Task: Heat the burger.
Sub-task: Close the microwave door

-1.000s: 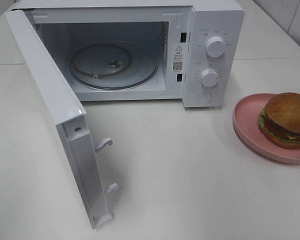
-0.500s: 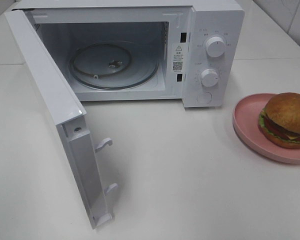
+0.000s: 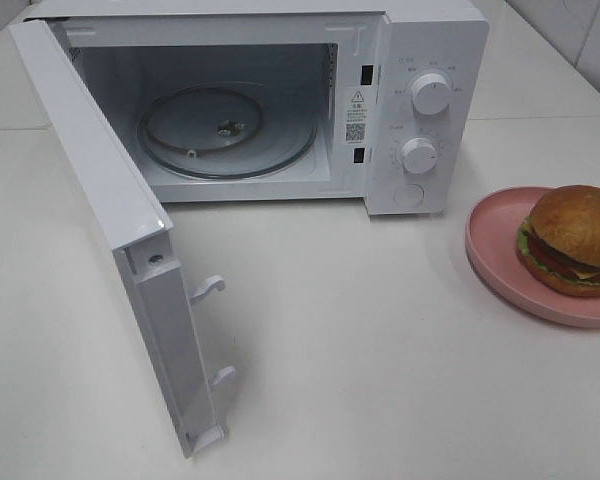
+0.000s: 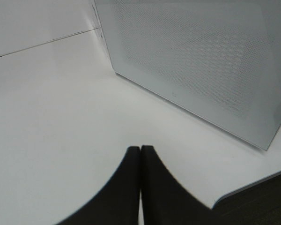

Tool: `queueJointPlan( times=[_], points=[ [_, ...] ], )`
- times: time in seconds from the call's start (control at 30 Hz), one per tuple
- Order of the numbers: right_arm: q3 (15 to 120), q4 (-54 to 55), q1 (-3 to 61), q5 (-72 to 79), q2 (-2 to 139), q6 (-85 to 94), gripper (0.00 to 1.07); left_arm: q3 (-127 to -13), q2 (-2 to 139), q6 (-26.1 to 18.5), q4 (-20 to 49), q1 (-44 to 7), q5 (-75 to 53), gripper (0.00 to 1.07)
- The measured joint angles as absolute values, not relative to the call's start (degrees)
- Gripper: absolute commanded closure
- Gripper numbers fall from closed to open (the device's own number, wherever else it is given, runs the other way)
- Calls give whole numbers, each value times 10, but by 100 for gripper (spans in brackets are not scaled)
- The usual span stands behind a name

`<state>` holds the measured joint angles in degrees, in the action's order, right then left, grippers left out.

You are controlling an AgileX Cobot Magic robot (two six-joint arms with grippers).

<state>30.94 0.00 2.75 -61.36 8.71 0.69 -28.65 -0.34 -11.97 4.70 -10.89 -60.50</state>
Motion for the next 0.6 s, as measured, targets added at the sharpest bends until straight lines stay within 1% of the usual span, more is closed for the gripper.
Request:
queueJointPlan(
  times=[0.03, 0.17, 0.33, 0.37, 0.47, 0.53, 0.6],
  points=[
    [297, 0, 28, -600, 49, 7, 35, -286, -3, -120, 47, -109, -605, 106],
    [288, 7, 28, -583, -1, 7, 37, -286, -3, -120, 47, -109, -605, 106],
    [288, 10, 28, -582, -2, 9, 42, -287, -3, -120, 47, -109, -603, 106],
    [288, 12, 28, -582, -2, 12, 45, -291, -3, -120, 47, -109, -589, 106],
    [288, 13, 28, -582, -2, 13, 46, -296, -3, -120, 47, -109, -560, 106],
    [288, 14, 28, -582, -2, 17, 47, -296, -3, -120, 47, -109, -509, 106],
    [288, 14, 28, -582, -2, 18, 47, -296, 0, -120, 47, -109, -496, 106]
  ],
)
